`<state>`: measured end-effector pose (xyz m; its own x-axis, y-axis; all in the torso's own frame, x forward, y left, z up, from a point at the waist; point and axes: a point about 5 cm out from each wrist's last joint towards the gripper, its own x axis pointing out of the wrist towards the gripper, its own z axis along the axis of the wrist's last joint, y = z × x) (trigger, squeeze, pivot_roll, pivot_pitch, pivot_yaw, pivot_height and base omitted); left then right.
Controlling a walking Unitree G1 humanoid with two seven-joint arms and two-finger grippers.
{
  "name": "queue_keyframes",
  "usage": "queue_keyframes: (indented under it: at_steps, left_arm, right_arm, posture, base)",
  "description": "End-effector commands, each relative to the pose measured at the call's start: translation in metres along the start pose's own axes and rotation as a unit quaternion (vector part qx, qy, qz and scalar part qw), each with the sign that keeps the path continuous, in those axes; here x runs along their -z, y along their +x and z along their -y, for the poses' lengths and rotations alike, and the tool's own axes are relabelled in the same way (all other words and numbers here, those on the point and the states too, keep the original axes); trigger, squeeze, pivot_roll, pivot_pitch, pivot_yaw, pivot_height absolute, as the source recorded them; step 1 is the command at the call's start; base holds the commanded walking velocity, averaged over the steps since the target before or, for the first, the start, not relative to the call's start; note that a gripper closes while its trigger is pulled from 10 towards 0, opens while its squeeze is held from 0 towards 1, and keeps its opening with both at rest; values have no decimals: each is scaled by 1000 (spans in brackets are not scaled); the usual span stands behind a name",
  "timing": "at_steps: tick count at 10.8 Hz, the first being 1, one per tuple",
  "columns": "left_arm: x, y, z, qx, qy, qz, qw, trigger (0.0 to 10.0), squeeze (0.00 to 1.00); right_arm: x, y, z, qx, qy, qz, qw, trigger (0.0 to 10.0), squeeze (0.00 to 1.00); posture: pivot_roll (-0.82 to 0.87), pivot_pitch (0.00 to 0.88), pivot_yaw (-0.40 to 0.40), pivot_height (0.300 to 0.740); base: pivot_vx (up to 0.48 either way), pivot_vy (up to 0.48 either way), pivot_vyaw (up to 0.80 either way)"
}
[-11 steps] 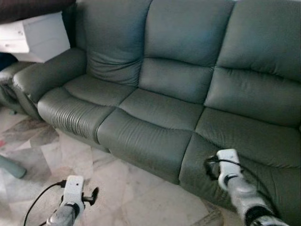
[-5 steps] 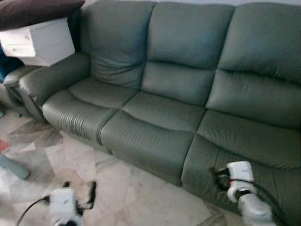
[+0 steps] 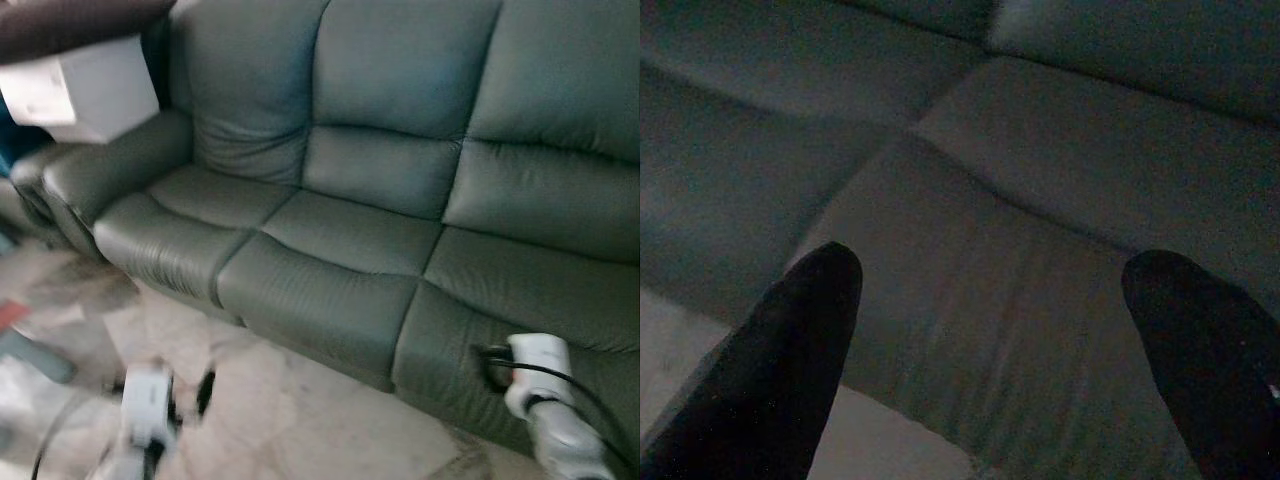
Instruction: Move the pillow to the sofa
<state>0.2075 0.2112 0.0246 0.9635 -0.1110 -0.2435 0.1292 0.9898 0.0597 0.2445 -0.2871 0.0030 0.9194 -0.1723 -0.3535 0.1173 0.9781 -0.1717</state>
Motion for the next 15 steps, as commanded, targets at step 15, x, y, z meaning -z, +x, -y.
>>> queue_keyframes:
  at_steps: [15]
  left_arm:
    - [-23, -27, 1, -163, 12, 23, 986, 10000, 0]
  right_arm:
    - [-133, -32, -54, -97, -63, 205, 972, 10000, 0]
  posture:
    - [-269, 0, 65, 740]
  base:
    - [0, 0, 0]
